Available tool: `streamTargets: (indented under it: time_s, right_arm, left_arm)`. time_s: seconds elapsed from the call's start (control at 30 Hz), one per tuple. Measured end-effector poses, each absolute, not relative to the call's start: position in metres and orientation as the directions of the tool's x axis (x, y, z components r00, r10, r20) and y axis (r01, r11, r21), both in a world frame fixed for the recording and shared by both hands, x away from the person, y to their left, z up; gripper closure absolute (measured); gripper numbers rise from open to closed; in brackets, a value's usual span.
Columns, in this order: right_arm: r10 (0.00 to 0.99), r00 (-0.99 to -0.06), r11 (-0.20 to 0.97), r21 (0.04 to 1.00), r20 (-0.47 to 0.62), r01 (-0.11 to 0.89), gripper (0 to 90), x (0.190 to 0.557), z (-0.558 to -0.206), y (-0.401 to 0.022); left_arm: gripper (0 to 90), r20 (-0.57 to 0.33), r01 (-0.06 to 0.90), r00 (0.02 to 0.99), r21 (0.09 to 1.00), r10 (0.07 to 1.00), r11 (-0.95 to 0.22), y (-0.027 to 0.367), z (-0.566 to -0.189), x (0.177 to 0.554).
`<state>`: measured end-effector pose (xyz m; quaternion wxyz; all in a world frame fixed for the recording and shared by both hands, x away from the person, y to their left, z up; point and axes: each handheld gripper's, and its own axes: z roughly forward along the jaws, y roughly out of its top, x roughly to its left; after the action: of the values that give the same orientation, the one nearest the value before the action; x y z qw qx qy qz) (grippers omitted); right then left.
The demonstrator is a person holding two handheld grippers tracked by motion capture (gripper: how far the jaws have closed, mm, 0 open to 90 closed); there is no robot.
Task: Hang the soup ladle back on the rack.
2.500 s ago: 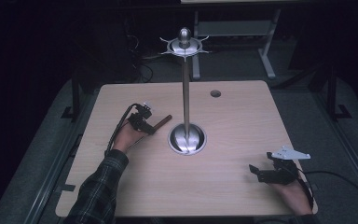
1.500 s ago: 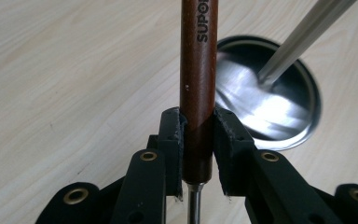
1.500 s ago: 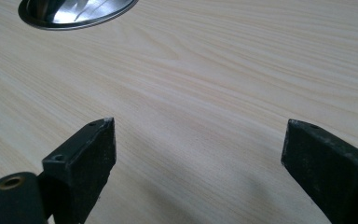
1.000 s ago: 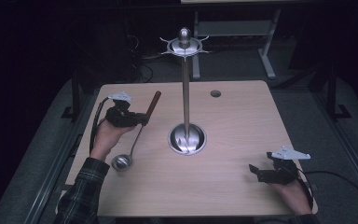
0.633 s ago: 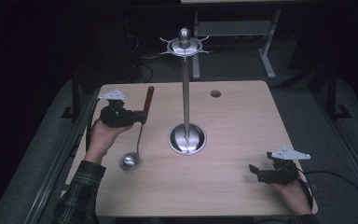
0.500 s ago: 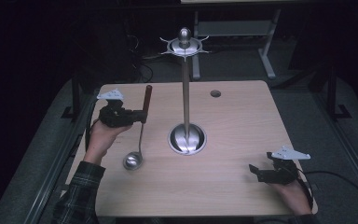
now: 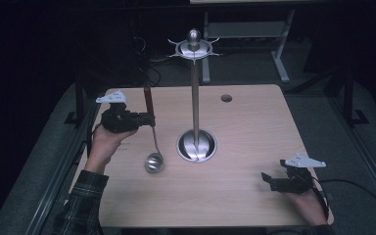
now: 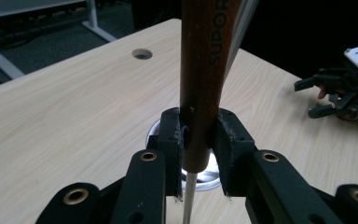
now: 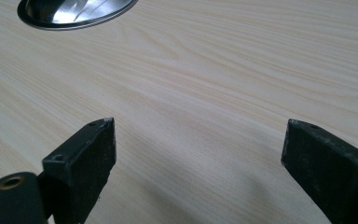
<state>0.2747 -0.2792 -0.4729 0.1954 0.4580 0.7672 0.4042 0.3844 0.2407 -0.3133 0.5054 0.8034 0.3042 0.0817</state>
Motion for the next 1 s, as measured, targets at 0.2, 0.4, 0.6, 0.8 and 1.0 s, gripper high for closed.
streamTargets:
  time_s: [0.2, 0.4, 0.6, 0.8, 1.0]
  right_arm:
    - [0.861, -0.504, 0.254, 0.799, 0.07, 0.545, 9.6, 0.275, -0.473, -0.279]
    - [0.861, -0.504, 0.253, 0.8, 0.071, 0.544, 9.6, 0.275, -0.473, -0.279]
    - [0.861, -0.505, 0.254, 0.8, 0.07, 0.544, 9.6, 0.275, -0.473, -0.279]
    - [0.86, -0.505, 0.254, 0.799, 0.071, 0.545, 9.6, 0.275, -0.473, -0.279]
    - [0.86, -0.506, 0.255, 0.799, 0.07, 0.545, 9.6, 0.275, -0.473, -0.279]
  left_arm:
    - [73.5, -0.175, 0.387, 0.816, 0.873, 0.552, -0.297, 0.235, -0.304, 0.384]
    - [73.5, -0.155, 0.36, 0.831, 0.882, 0.535, -0.303, 0.229, -0.291, 0.383]
    - [73.5, -0.138, 0.329, 0.846, 0.895, 0.514, -0.302, 0.223, -0.274, 0.382]
    - [73.5, -0.109, 0.294, 0.861, 0.904, 0.498, -0.311, 0.217, -0.255, 0.382]
    - [73.5, -0.091, 0.267, 0.873, 0.911, 0.479, -0.313, 0.211, -0.24, 0.383]
